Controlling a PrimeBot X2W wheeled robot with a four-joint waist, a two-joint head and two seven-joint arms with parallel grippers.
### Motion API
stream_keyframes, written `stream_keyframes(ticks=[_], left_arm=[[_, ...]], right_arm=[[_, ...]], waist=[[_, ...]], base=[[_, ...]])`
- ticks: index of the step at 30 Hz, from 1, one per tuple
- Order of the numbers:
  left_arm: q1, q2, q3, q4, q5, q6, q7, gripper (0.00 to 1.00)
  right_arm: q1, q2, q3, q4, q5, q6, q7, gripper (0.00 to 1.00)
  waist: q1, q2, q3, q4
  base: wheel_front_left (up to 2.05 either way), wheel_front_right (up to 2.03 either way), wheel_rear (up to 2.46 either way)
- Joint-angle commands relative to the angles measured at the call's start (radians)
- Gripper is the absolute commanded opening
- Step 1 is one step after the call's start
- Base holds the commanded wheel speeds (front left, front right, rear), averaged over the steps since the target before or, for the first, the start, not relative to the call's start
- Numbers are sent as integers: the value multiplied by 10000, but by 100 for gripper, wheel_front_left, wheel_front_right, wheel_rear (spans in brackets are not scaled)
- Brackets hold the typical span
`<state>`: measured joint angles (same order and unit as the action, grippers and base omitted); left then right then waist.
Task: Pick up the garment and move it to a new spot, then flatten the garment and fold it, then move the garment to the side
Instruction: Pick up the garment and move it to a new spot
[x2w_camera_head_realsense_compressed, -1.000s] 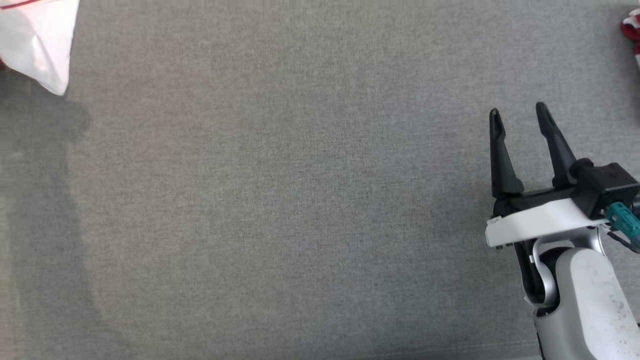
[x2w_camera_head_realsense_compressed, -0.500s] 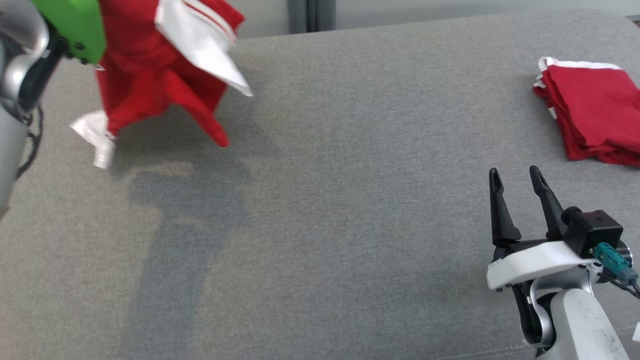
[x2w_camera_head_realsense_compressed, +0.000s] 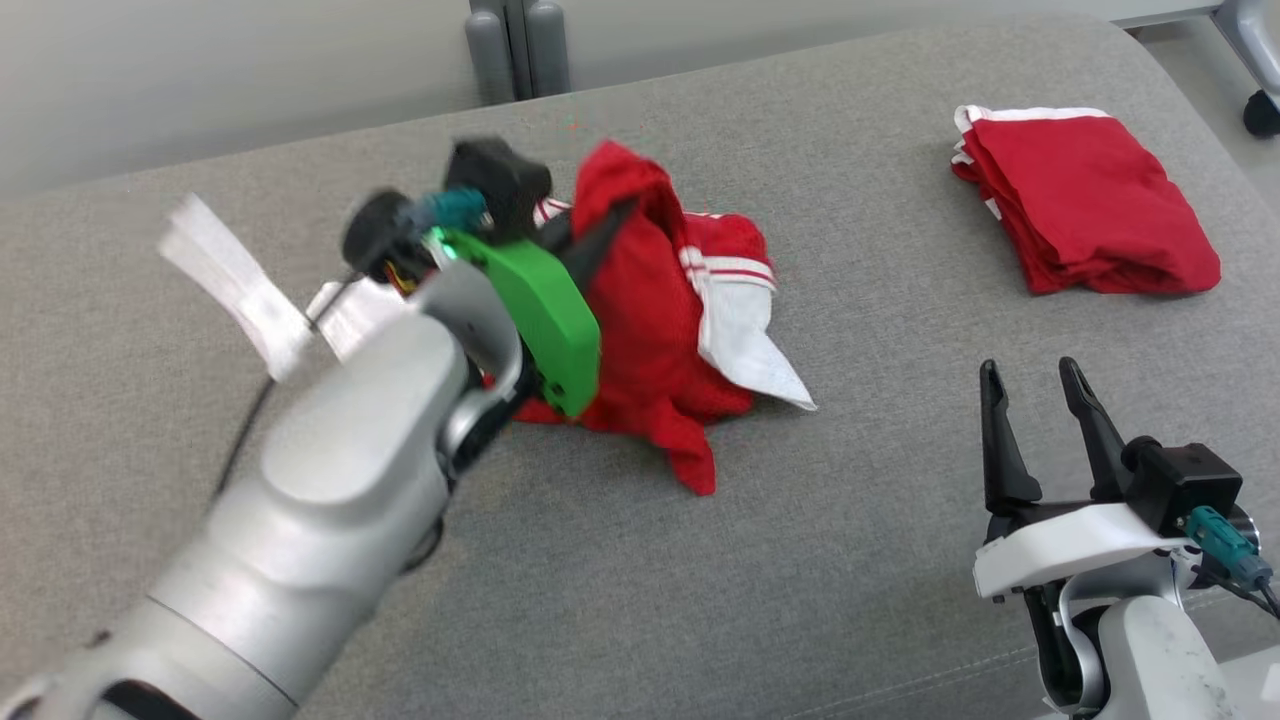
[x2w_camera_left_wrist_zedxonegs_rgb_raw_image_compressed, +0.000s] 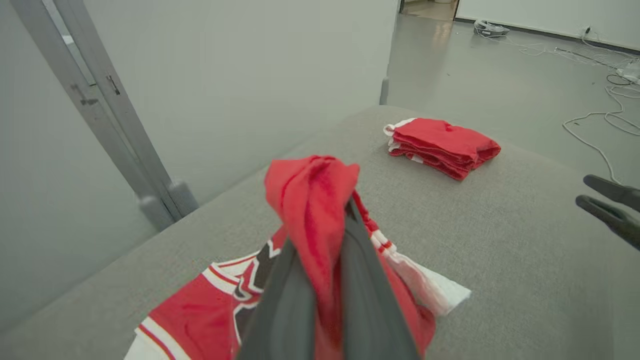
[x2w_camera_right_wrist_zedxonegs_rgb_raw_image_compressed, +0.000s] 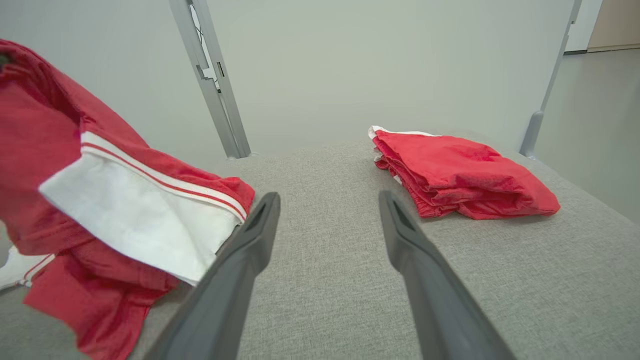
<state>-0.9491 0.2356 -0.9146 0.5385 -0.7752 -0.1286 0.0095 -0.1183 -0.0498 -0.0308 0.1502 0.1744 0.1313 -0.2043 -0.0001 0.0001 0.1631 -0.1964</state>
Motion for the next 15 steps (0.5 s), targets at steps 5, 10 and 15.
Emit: stream_keyframes(ticks=[5, 10, 15], left_arm=[[1493, -1241, -453, 1119, -209, 112, -1013, 0], [2008, -1714, -802, 1723, -383, 61, -1701, 51], [1873, -1786, -800, 2027, -287, 155, -2337, 100]], right_arm=[[-87, -17, 187, 173, 65, -12, -101, 100], [-69, -16, 310, 342, 78, -12, -157, 100], [38, -17, 228, 548, -20, -12, -210, 100]], waist=[[1, -1, 148, 71], [1, -1, 42, 223], [1, -1, -266, 535]], base=[[0, 0, 0], [0, 0, 0], [0, 0, 0]])
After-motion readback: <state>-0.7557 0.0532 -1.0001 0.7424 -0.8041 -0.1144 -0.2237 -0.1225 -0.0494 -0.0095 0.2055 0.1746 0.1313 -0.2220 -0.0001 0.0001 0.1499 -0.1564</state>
